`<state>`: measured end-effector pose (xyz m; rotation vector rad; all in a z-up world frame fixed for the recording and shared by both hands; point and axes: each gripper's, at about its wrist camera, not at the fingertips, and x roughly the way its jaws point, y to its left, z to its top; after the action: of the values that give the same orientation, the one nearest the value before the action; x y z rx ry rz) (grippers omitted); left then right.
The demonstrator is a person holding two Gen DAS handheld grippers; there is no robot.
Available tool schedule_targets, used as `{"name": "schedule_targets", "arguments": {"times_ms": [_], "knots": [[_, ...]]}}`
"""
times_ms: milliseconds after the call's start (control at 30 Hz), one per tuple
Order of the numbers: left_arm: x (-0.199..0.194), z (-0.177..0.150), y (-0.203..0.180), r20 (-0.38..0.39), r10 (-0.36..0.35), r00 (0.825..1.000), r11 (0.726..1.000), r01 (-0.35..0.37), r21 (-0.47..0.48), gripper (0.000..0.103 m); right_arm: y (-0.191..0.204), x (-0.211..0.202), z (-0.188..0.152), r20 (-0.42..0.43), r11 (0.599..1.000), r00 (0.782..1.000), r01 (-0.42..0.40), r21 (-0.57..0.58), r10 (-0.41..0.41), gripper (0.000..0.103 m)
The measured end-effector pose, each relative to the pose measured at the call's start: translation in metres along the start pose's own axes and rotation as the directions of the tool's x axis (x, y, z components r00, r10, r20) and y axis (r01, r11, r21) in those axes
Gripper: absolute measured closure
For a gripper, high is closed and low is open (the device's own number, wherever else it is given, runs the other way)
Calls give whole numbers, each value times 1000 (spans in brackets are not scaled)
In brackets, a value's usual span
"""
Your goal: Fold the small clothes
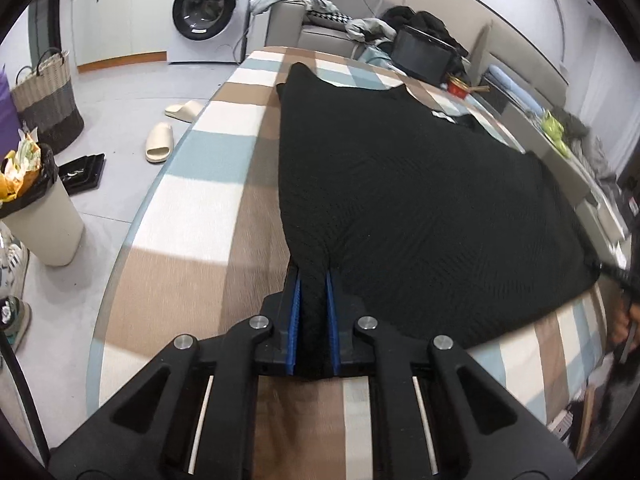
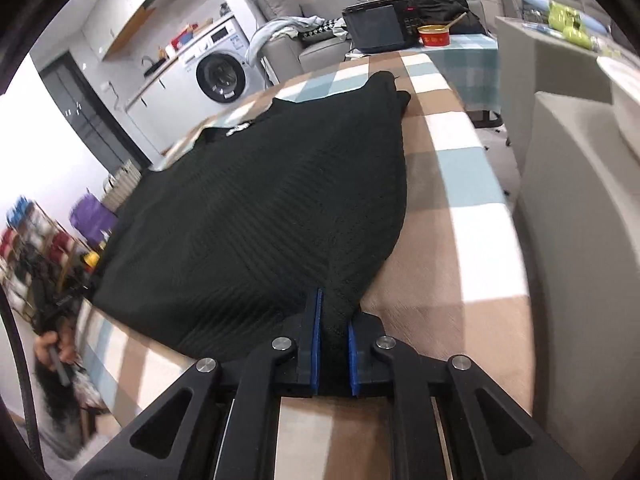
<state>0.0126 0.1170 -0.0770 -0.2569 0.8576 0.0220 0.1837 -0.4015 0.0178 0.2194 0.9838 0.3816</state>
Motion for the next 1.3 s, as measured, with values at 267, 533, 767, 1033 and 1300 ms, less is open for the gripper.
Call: {"name": "schedule_targets", "arguments": {"times_ms": [267,533,767,1033,1300], "knots": [[-38,2,-4,60,50,997,999,-51,8,91,19,-33,2,94,993,991,103,-57,-97,69],[-50,2,-58,91,6,996,995,-15,102,42,64,-28,9,132,990,990,66,-128,-49,35],[-8,5,-144,22,-88,996,963,80,257,30,123,40,12,-4,976,1000,-27,-217,27,32],[26,-20,-184,-32,-32,999,920,42,390,29,153,66,-7,-1,930,997,76,-360,-81,22],[21,-24,-144,-51,-46,998,947,60,316,26,91,33,-17,49,931,972,233,-282,-229,23]]}}
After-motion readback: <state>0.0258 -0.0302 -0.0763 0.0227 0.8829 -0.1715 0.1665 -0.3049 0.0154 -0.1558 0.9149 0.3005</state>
